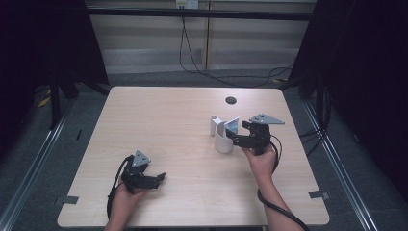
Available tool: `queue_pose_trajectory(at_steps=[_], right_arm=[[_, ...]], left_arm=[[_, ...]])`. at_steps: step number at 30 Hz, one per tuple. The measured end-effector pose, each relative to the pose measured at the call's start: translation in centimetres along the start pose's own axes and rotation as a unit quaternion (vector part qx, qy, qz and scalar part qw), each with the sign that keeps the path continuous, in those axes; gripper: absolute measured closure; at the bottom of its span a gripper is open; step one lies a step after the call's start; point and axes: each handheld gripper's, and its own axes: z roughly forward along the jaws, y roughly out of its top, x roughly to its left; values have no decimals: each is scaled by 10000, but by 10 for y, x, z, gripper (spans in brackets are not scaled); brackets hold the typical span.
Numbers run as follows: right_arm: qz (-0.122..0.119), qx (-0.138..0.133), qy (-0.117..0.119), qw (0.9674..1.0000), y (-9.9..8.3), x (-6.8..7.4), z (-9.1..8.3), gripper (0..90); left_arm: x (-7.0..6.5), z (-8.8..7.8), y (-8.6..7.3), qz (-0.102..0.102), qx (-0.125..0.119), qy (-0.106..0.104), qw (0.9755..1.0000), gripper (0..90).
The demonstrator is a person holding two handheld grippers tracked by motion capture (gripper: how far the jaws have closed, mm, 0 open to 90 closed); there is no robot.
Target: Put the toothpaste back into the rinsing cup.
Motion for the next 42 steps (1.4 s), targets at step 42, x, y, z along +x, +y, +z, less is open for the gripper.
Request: queue_pose_trajectory(at_steps=[42], right_arm=[[-280,281,209,9990,-1,-8,-41,141]], left_arm=[[0,0,0,5,3,0,10000,148]])
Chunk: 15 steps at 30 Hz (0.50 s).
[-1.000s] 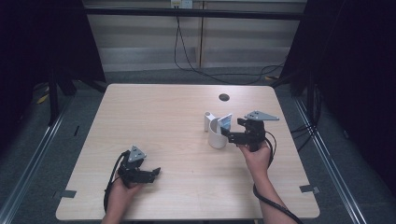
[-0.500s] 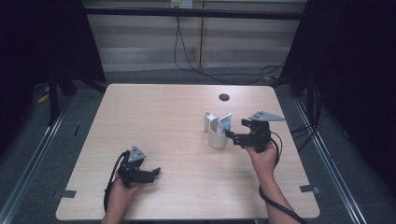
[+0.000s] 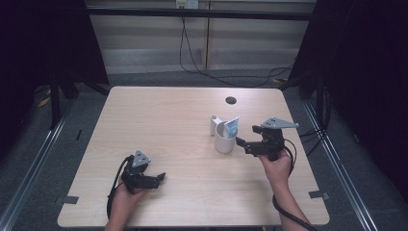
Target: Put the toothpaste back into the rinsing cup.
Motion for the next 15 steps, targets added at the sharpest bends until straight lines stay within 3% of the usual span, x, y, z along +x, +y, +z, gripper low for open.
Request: queue_pose_trajectory(at_steps=[15], right_arm=[[-138,111,78,9998,-8,0,-13,142]], left_arm=[[0,0,0,-1,0,-2,10000,147]])
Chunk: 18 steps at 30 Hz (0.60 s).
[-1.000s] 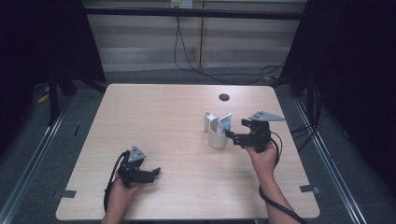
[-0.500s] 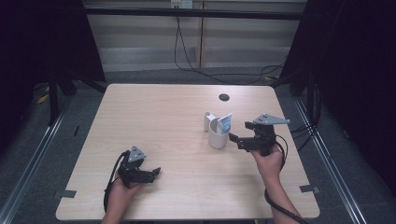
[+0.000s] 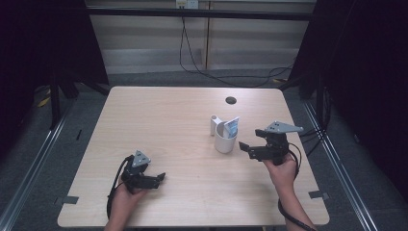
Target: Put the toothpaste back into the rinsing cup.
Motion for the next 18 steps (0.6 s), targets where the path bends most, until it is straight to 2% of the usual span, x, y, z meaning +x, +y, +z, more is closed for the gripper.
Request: queue_pose_trajectory(at_steps=[12,18], right_arm=[[-97,136,40,9999,-9,0,-7,143],[-53,192,32,9998,-17,-2,-10,143]], left_arm=[[0,0,0,15,10,-2,10000,147],[0,0,0,13,9,0,10000,147]])
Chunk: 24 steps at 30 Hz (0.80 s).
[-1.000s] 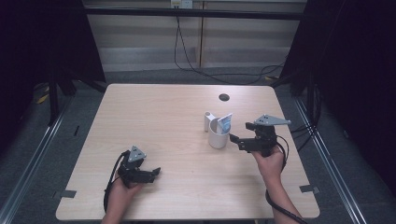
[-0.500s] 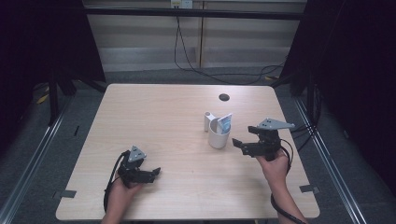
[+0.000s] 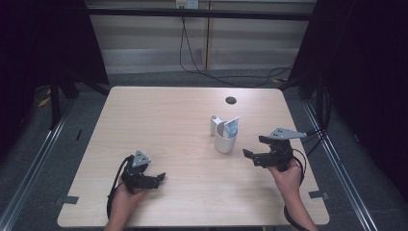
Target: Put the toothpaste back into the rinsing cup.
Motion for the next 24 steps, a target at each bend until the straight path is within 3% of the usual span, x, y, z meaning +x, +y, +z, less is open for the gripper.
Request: queue_pose_trajectory(at_steps=[24], right_arm=[[-58,282,16,9996,-35,-2,-6,143]], left_arm=[[0,0,0,6,3,-1,10000,147]])
